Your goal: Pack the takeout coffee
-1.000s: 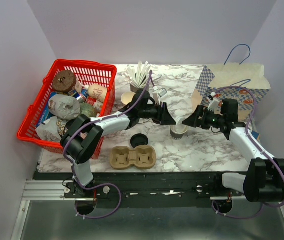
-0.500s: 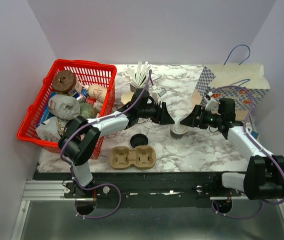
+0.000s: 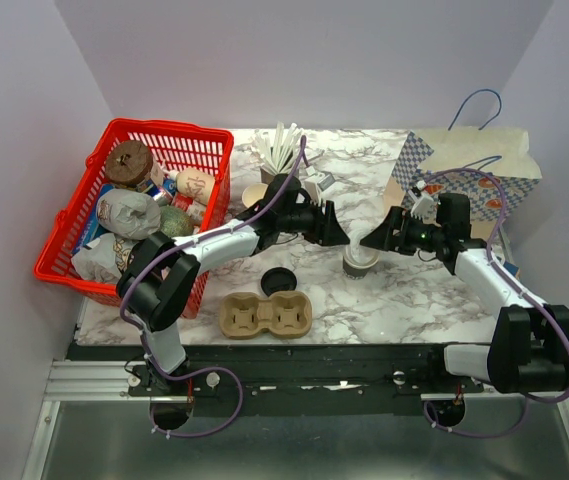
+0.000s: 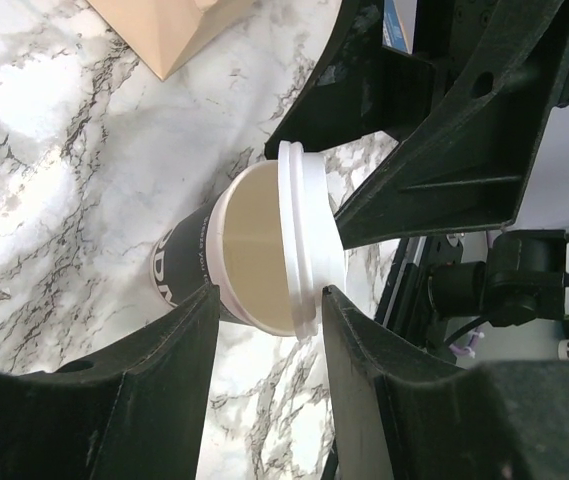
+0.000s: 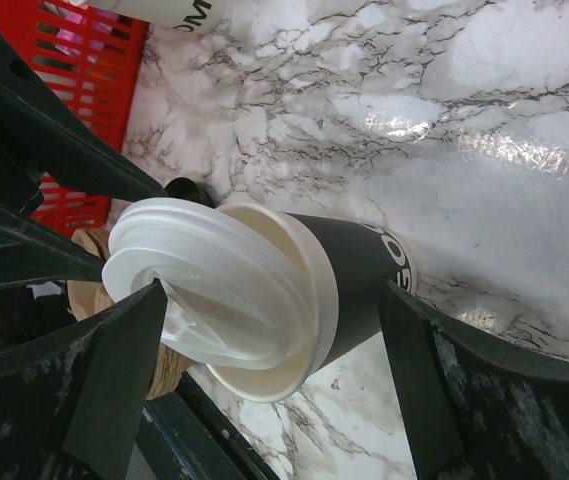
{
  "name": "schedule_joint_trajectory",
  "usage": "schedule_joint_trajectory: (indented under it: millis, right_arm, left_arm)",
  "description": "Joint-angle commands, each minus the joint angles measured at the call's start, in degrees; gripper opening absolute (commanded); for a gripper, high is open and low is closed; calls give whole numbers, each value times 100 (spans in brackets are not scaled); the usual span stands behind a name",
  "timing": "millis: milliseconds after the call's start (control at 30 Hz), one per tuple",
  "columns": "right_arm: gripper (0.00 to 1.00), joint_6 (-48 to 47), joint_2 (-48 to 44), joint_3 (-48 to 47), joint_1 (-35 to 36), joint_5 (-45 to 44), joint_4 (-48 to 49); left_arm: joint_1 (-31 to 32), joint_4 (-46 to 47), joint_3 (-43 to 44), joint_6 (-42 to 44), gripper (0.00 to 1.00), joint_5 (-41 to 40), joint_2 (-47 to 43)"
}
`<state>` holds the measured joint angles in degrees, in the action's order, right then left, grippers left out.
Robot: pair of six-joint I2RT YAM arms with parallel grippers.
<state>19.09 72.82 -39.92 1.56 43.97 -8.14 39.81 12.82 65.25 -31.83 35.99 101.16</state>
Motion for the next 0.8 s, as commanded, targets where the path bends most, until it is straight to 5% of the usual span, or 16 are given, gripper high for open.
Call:
schedule_joint_trajectory:
  millis: [0, 767]
  right_arm:
    - [95, 24, 101, -156, 46, -2, 146]
    - [93, 16, 66, -104, 55, -81, 76]
  left_arm:
    - [-17, -51, 145, 125, 54, -83, -36]
    - [53, 573, 180, -368, 54, 295, 360]
